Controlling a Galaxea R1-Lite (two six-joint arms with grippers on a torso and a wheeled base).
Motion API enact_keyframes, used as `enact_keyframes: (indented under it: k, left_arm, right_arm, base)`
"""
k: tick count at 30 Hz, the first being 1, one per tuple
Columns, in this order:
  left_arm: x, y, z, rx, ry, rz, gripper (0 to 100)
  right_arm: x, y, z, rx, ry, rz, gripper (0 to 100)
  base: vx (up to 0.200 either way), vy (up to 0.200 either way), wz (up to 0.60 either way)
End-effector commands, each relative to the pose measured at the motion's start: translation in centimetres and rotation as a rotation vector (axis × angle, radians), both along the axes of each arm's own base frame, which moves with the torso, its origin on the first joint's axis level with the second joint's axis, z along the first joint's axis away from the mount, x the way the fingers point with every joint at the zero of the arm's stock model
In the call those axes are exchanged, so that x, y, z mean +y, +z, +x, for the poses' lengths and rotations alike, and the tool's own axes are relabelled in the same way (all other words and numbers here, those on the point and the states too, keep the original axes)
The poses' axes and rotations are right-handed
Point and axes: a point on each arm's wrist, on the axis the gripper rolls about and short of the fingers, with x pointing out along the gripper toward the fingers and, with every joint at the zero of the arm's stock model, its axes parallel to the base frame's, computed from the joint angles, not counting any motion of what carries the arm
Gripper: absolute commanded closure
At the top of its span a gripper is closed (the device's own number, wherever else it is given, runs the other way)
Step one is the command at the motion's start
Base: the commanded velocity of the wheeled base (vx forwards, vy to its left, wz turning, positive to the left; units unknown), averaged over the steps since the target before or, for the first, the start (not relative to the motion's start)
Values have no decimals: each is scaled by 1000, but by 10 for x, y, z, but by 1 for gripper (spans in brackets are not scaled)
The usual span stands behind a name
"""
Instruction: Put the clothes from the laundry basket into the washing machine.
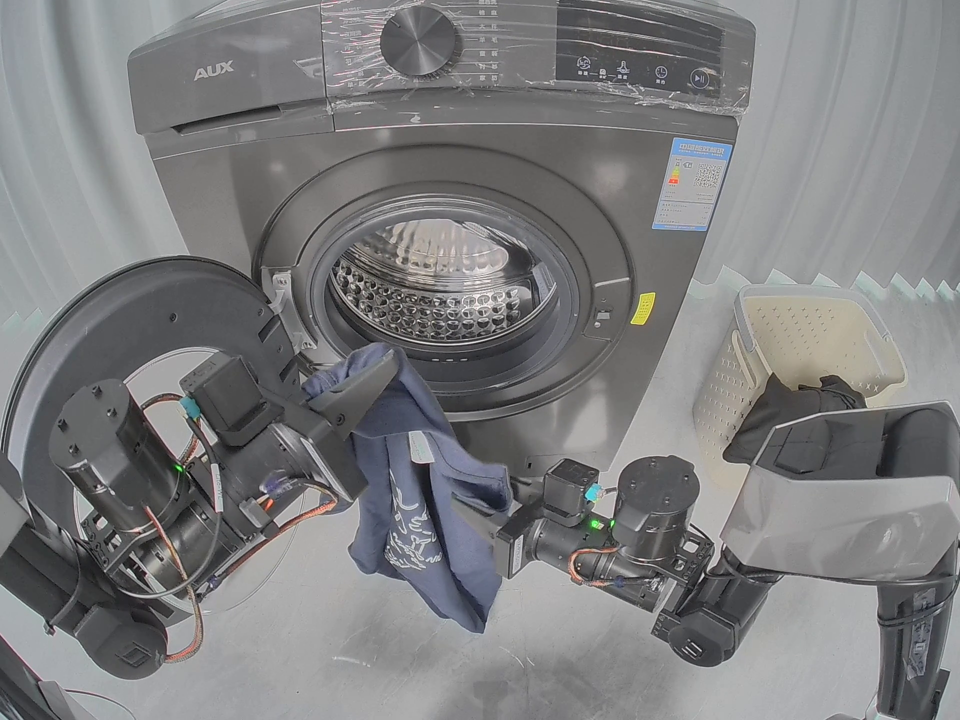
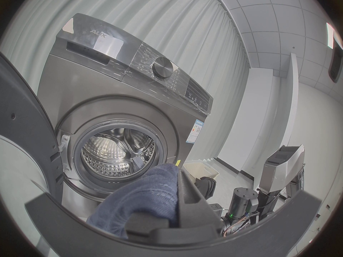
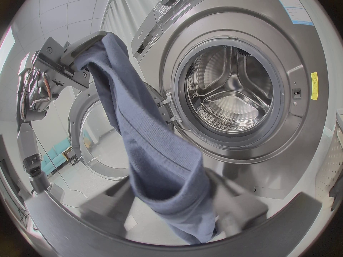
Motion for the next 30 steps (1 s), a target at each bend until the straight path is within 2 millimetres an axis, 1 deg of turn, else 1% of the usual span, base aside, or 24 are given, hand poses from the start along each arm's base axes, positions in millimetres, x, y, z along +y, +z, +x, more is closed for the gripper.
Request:
enact_keyframes:
  k: [1,2,3,6,7,8,9,10,11,12,15,17,18,19,21,24,30]
  left_arm:
    - [0,-1,1,4,3,2,100]
    - [1,-1,1,2,5,1,100]
    - [2,0,2,2,9,-1,100]
    - [2,0,2,2,10,-3,100]
    - [2,0,2,1,10,-2,100]
    - [2,0,2,1,10,-2,100]
    - [2,0,2,0,14,-1,100]
    - [2,0,1,0,12,-1,100]
    - [2,0,1,1,13,1,100]
    - [2,-1,1,4,13,3,100]
    - [3,-1,1,4,14,3,100]
    - [3,-1,1,4,15,1,100]
    - [3,-1,1,4,15,1,100]
    - [3,-1,1,2,17,4,100]
    - [3,-1,1,-5,20,13,100]
    - [4,0,2,-33,38,44,100]
    - [5,10,0,-73,83,30,100]
  right_arm:
    - [-7,9,-7,-7,-6,6,100]
    - [-8,10,-7,-7,-8,6,100]
    - [-14,18,-13,-11,-12,6,100]
    - [-25,36,-23,-30,-20,22,100]
    - [-26,39,-24,-35,-26,26,100]
    - [-30,51,-27,-58,-51,46,100]
    - [-31,58,-28,-73,-63,61,100]
    - [-31,59,-28,-74,-66,65,100]
    - [-33,73,-29,-107,-83,99,100]
    - [-34,81,-31,-125,-86,118,100]
    - [-40,100,-35,-164,-91,159,100]
    - [-49,103,-34,-181,-124,153,100]
    - [-49,103,-34,-181,-124,153,100]
    - [-55,108,-33,-201,-151,149,100]
    - [-60,117,-34,-223,-160,170,100]
    - [-64,129,-39,-247,-161,195,100]
    - [-66,139,-41,-272,-169,212,100]
  base:
    - [0,0,0]
    - [0,0,0]
    - [0,0,0]
    - [0,0,0]
    - [0,0,0]
    - [0,0,0]
    - [0,0,0]
    - [0,0,0]
    - [0,0,0]
    - [0,0,0]
    - [0,0,0]
    - [0,0,0]
    - [0,0,0]
    - [0,0,0]
    - [0,0,0]
    - [0,0,0]
    - [0,0,0]
